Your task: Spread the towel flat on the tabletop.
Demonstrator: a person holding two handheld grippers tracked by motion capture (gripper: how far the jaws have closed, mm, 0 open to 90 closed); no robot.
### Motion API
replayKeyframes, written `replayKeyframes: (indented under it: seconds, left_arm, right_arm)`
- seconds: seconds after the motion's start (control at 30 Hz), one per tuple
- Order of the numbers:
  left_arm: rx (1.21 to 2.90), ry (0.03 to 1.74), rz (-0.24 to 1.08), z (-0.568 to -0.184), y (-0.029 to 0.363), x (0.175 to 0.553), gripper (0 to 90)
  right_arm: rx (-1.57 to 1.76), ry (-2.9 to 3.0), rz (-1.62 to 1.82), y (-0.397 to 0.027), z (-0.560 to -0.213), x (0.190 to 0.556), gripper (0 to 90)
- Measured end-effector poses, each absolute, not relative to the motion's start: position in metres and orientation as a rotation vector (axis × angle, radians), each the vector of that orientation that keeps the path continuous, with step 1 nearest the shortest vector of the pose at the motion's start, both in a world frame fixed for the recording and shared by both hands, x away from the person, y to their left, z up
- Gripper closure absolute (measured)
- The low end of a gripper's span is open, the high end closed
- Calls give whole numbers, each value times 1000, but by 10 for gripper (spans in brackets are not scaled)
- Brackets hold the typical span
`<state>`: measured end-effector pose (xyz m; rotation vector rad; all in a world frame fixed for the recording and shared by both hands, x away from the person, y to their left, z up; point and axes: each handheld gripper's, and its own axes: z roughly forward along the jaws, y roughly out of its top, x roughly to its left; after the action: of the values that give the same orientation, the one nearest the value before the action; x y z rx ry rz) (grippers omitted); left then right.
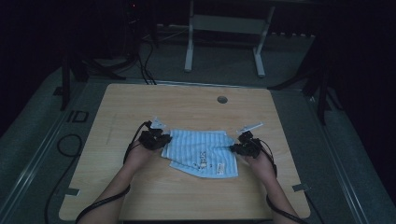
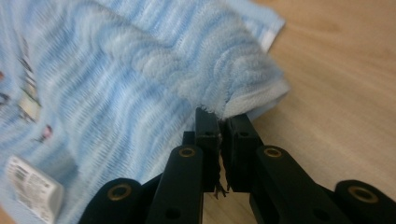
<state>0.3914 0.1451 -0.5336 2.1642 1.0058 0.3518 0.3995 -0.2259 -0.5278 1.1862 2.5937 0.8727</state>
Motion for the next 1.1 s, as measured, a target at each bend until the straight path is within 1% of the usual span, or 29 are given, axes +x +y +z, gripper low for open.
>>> replayKeyframes:
  seconds: [0.03,0.13,0.17,0.2,0.3,0.37,0.4,0.47,0.57,0.6,0.63,0.8,0.9,1.03,1.1]
  left_arm:
    - [2166,1004,343,-534,146,391,838]
    - [2141,1008,336,-530,152,387,837]
    - [2131,1011,333,-528,153,385,835]
    - [2121,1007,333,-525,156,383,829]
    - [2077,987,319,-514,165,372,750]
    - [2050,950,340,-505,169,360,659]
    - [2043,939,336,-501,171,354,643]
    - [2044,880,318,-495,173,342,577]
    - [2065,856,305,-492,172,337,571]
    - [2155,725,246,-490,164,318,554]
    - [2184,691,219,-491,160,314,554]
    - [2309,558,156,-504,136,302,564]
    - [2388,492,159,-514,121,303,565]
    - [2422,445,155,-520,113,306,564]
    - [2430,451,178,-523,111,310,564]
  right_arm:
    - [1190,2602,867,-226,-530,399,843]
    - [1183,2611,853,-226,-531,399,784]
    - [1181,2609,857,-227,-529,399,713]
    - [1188,2606,864,-227,-527,398,679]
    - [1171,2598,883,-232,-517,393,596]
    - [1144,2594,895,-236,-508,385,561]
    - [1133,2589,899,-238,-505,382,558]
    - [1107,2582,915,-242,-495,373,550]
    - [1087,2576,930,-246,-486,363,545]
    - [1052,2579,971,-248,-478,351,547]
    - [1039,2597,977,-247,-477,346,547]
    - [971,2661,977,-239,-483,328,570]
    - [943,2714,959,-230,-492,324,571]
    - [936,2751,939,-223,-502,323,572]
    - [937,2774,935,-221,-508,323,572]
